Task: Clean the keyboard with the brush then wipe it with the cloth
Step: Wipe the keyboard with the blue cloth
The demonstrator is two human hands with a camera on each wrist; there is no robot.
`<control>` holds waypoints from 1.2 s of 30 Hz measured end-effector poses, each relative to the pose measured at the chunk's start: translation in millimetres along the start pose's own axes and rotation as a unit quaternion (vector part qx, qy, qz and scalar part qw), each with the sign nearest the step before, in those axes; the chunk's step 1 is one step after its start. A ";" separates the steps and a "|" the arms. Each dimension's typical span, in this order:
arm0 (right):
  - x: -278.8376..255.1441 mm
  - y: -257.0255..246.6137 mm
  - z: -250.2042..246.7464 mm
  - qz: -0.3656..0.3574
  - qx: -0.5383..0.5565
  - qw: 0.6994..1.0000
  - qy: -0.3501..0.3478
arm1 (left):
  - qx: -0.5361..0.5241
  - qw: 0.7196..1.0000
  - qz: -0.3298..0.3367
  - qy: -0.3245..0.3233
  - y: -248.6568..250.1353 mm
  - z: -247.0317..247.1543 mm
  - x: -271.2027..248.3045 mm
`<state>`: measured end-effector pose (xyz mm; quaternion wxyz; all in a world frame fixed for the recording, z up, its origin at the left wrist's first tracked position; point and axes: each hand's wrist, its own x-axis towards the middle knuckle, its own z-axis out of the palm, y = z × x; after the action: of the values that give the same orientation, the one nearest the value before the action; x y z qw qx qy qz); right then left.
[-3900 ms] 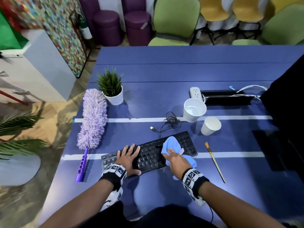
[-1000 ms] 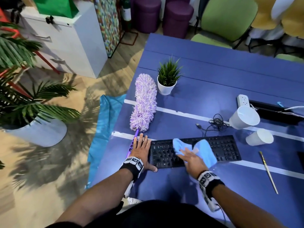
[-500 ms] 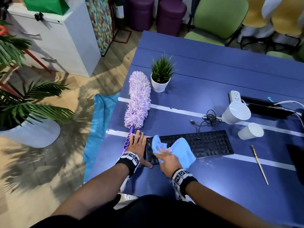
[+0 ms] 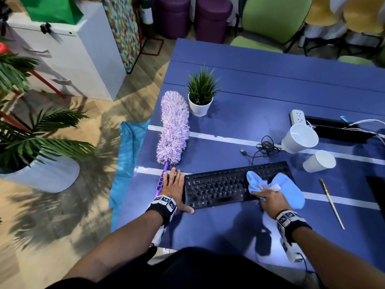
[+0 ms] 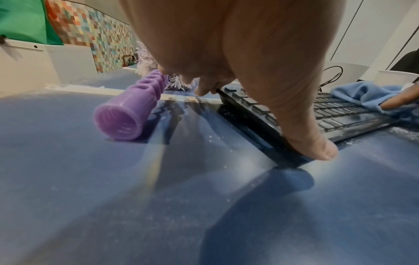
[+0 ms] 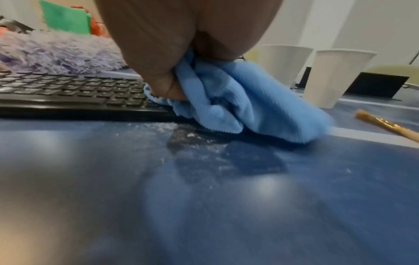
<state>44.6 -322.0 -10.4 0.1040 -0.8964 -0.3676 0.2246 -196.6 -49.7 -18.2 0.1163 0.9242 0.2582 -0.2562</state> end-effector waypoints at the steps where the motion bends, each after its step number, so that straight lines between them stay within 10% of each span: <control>1: 0.9 -7.6 1.1 0.009 -0.001 1.000 -0.006 | 0.002 1.000 -0.001 0.000 -0.4 0.1 -0.1; 13: -11.5 -165.8 76.4 -0.298 -0.032 0.941 -0.159 | 0.039 0.999 -0.002 -0.006 2.3 -5.2 -0.3; 20: -8.2 -134.4 62.4 -0.315 -0.091 0.919 -0.219 | 0.056 0.998 -0.006 -0.026 1.3 -6.0 3.6; 24: -6.0 -55.2 37.9 -0.298 -0.070 0.948 -0.092 | 0.053 0.998 -0.008 -0.034 1.8 -6.4 6.3; 31: -11.4 26.5 2.4 0.023 0.137 0.984 0.111 | 0.042 0.998 -0.019 -0.052 3.9 -4.1 7.3; 36: -1.6 -11.7 27.6 -0.151 0.045 0.985 -0.068 | 0.056 0.997 -0.026 -0.048 5.4 -3.0 7.5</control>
<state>23.2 -314.3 -30.0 0.1518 -0.8076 -0.4947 0.2828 -186.9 -50.0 -19.2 0.0703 0.9091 0.2611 -0.3170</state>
